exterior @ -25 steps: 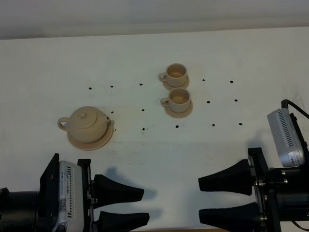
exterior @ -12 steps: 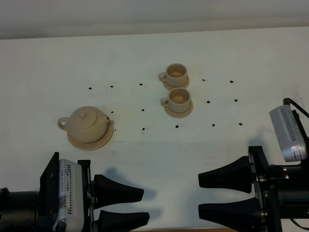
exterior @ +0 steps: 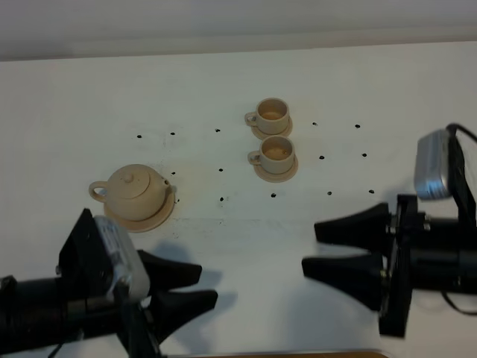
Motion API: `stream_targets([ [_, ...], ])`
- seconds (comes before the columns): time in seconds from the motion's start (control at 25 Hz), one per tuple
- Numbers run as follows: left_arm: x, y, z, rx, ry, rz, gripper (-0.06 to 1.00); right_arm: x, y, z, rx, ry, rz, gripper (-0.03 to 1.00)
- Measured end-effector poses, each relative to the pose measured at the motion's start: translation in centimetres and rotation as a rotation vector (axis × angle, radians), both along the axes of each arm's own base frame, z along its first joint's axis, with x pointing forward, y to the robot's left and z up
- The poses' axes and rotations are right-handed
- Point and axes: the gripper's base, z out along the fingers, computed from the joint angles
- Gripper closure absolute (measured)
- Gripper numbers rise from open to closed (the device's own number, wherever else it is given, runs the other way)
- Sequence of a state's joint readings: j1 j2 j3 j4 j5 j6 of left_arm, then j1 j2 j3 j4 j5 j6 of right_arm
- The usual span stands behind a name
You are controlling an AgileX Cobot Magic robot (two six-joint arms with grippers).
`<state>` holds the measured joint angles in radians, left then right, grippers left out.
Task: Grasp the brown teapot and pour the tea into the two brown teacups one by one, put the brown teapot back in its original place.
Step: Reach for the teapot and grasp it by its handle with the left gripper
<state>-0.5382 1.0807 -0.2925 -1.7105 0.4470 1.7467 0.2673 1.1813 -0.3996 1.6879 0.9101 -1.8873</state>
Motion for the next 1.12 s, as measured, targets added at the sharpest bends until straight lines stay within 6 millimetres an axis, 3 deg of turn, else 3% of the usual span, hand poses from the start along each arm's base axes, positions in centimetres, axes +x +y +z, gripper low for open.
stream_targets([
  [0.36, 2.6, -0.3, 3.1, 0.041, -0.008, 0.133, 0.50, 3.5, -1.1, 1.9, -0.198, 0.135, -0.250, 0.50],
  [0.72, 4.1, -0.2, 6.8, 0.174, 0.055, 0.192, 0.50, 4.9, -2.5, 3.5, -0.390, 0.249, -0.415, 0.50],
  [0.96, 4.6, 2.0, 9.7, 0.430, 0.185, 0.384, 0.50, 5.0, -4.0, 4.5, -0.554, 0.374, -0.538, 0.51],
  [1.12, 4.5, 3.5, 10.5, 0.562, 0.239, 0.509, 0.50, 4.4, -5.1, 4.7, -0.691, 0.455, -0.583, 0.53],
])
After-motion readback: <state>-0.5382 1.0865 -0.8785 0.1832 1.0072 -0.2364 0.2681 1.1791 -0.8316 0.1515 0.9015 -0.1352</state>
